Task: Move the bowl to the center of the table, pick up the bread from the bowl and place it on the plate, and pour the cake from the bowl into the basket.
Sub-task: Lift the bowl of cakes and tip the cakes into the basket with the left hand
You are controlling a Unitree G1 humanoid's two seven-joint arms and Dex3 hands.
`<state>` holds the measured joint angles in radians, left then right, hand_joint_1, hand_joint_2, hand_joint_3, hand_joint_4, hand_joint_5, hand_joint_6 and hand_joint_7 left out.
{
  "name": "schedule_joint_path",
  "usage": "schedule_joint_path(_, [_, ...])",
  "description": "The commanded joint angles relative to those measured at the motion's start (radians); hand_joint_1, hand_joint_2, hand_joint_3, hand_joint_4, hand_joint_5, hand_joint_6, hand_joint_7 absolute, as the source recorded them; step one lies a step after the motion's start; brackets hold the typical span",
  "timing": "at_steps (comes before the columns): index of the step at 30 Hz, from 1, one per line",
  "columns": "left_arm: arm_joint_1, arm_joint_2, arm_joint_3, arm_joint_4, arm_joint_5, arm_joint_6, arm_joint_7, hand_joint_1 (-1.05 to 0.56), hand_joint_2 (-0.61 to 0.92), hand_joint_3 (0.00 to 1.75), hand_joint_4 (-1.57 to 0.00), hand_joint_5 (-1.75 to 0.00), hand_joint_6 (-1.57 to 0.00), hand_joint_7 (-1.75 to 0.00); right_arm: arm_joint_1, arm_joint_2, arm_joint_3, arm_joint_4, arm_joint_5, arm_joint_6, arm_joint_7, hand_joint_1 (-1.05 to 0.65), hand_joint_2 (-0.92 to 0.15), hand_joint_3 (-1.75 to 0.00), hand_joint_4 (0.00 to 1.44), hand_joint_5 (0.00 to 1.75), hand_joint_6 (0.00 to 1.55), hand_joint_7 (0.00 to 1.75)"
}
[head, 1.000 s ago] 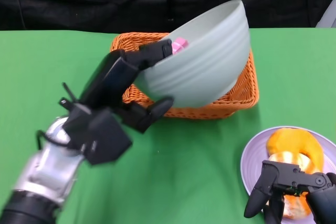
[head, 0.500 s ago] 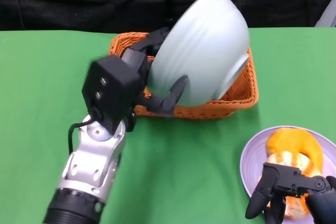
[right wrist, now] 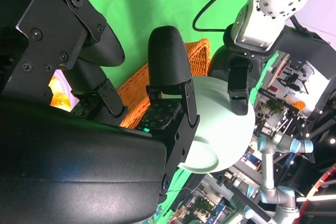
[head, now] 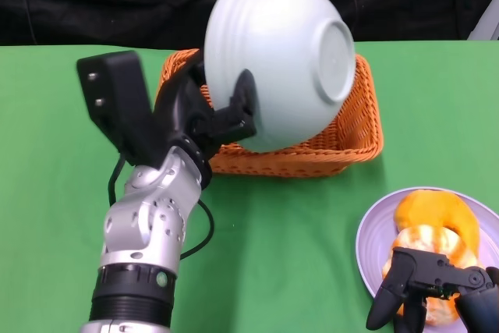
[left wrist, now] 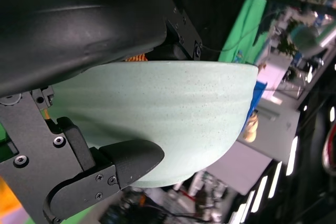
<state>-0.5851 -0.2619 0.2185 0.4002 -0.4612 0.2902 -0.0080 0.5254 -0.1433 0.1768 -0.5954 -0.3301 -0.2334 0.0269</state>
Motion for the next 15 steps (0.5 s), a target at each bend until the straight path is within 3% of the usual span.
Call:
schedule_joint_path(1, [-0.05,-0.019,0.069,0.023,-0.082,0.016,0.035,-0.22,0.3,1.73,-1.09,-1.75,-0.87,-1.75,0.009,-0.018,0.02,-0.007,-0.016,-0.053,0.005,0.16,-0.08,-1.74,0.94,1.72,0.88,1.4])
schedule_joint_path(5, [-0.084,-0.048,0.16,0.066,-0.206,0.038,0.11,-0.24,0.32,1.67,-1.11,-1.75,-0.84,-1.75,0.009,-0.018,0.024,-0.005,-0.021,-0.053,0.003,0.17,-0.08,-1.73,0.93,1.68,0.88,1.4])
schedule_joint_path(15, [-0.095,-0.05,0.204,0.13,-0.336,0.005,0.102,-0.3,0.39,1.58,-1.14,-1.75,-0.82,-1.75,0.007,-0.018,0.025,-0.006,-0.027,-0.05,-0.002,0.15,-0.08,-1.72,0.95,1.7,0.88,1.39])
